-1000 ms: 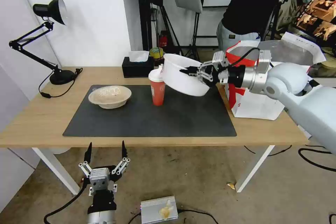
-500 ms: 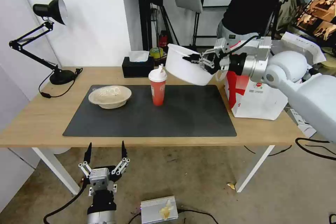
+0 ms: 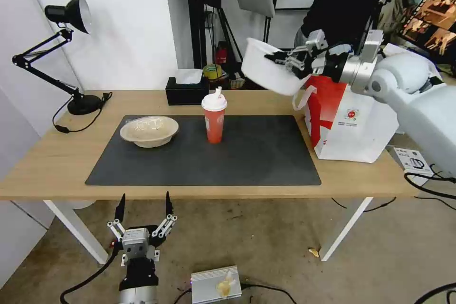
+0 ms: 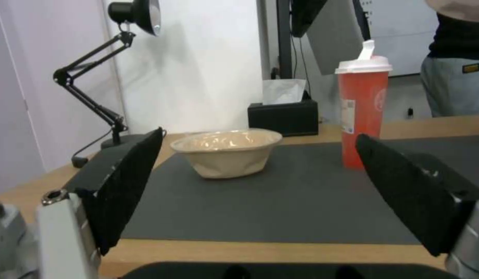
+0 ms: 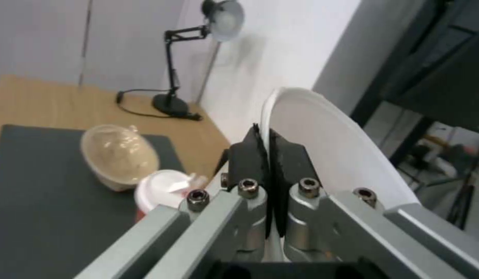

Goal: Pick up the trash from the table and place it into the takeout bag.

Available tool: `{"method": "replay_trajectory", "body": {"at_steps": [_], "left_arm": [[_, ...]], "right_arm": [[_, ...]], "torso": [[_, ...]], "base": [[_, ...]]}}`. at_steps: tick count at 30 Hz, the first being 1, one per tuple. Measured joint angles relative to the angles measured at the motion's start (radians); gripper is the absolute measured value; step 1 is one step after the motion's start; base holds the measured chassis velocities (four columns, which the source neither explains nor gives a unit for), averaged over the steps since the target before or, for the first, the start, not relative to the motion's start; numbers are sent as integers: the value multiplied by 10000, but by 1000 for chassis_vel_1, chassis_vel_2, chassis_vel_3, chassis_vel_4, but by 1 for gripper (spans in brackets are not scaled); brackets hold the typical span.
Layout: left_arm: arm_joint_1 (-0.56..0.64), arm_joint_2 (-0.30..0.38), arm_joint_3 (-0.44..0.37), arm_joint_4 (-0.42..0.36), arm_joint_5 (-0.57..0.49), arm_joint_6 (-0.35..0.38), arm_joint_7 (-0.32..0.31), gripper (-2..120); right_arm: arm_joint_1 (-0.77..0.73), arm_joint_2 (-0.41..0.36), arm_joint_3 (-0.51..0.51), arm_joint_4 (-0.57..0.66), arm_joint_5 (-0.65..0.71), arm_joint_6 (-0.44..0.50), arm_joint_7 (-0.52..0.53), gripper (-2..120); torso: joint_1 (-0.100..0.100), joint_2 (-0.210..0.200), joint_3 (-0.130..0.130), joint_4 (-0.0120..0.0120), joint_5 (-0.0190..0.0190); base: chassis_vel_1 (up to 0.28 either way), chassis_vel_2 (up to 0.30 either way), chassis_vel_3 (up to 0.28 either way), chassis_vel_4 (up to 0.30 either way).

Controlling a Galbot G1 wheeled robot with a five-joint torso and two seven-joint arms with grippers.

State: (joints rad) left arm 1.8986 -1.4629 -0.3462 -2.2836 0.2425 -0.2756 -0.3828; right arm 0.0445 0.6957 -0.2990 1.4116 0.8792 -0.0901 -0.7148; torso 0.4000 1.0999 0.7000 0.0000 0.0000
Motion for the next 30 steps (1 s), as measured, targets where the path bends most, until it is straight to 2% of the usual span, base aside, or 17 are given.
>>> {"method": "replay_trajectory", "body": {"at_steps": [30], "left_arm": [[17, 170, -38, -89, -41, 0, 26, 100]], "right_arm": [[475, -514, 823, -1626, -294, 343, 39, 0]], "torso": [[0, 0, 0, -1, 1]], "base": [[0, 0, 0, 0]]}}
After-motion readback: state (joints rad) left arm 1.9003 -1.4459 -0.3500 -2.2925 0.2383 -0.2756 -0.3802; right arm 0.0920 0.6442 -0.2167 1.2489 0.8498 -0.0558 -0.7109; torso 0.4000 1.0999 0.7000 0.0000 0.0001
